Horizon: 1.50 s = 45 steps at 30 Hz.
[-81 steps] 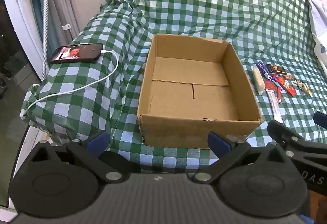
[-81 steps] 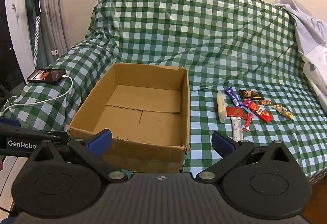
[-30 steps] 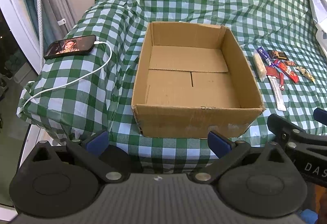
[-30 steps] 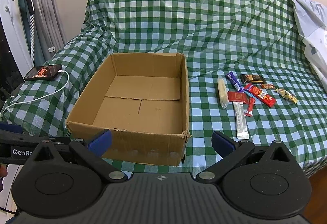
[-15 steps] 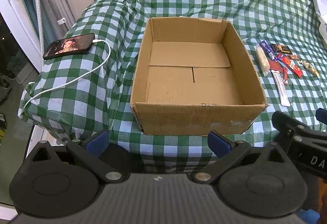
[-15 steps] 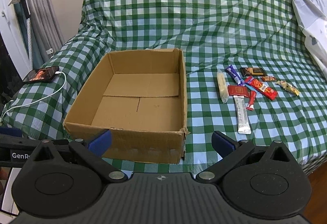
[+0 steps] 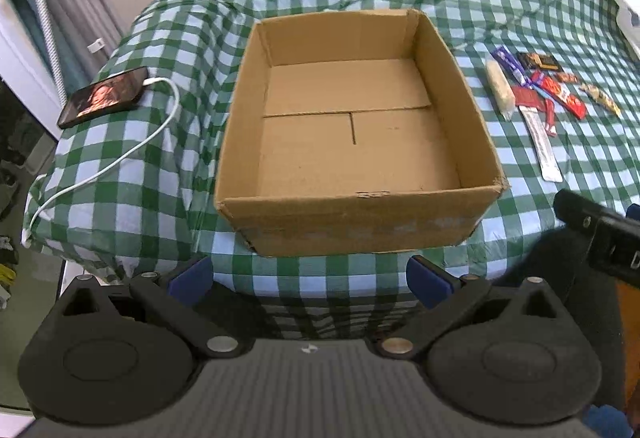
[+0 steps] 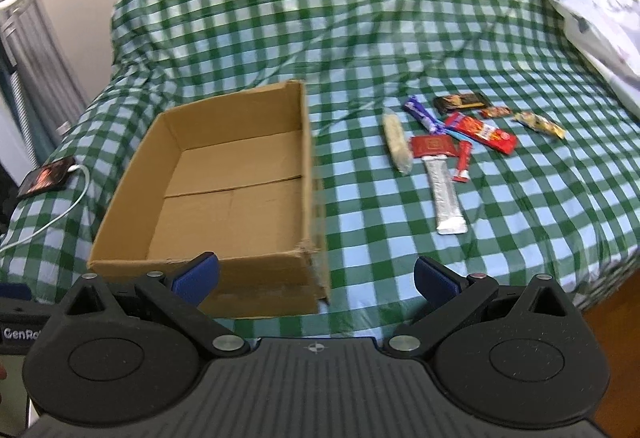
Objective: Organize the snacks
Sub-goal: 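Grasp the white rice-cake bar with the left tool while the right tool grasps the red spicy-strip bag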
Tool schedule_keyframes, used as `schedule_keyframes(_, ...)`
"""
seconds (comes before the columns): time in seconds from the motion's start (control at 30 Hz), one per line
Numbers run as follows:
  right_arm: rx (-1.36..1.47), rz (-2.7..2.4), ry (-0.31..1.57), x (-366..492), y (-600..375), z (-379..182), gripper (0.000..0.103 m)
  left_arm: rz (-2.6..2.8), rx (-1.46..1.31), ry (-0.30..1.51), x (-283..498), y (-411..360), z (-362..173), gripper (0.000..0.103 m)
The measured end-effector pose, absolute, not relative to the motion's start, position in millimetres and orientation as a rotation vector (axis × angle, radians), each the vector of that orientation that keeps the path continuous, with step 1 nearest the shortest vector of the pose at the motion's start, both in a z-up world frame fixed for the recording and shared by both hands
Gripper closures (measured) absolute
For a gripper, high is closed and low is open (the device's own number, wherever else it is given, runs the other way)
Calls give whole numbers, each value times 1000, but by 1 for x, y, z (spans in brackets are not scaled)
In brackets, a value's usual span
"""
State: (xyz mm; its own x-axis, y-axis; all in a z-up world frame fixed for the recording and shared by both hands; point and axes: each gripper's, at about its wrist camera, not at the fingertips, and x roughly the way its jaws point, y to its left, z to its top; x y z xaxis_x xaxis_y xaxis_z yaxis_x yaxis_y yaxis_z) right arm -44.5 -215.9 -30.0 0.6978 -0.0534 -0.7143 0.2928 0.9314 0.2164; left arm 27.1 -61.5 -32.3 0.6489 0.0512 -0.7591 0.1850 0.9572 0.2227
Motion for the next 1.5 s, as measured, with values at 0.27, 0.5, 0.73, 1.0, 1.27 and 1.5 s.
schedule_keyframes(0.27, 424, -317, 774, -51, -270, -46, 0, -122, 369, 939, 42, -109, -41, 0)
schedule_keyframes(0.5, 487, -447, 743, -55, -332, -59, 0, -195, 411, 958, 82, -177, -37, 0)
schedule_keyframes(0.73, 482, -563, 695, -39, -415, -77, 0, -262, 458, 991, 152, -273, -56, 0)
schedule_keyframes(1.0, 280, -458, 825, 64, -506, -134, 0, -326, 474, 1108, 261, -380, -141, 0)
schedule_keyframes(1.27, 179, -293, 844, 168, -560, -195, 0, -277, 348, 1209, 346, -396, -209, 0)
schedule_keyframes(1.5, 142, -231, 879, 218, -566, -234, 0, -219, 326, 1311, 375, -391, -247, 0)
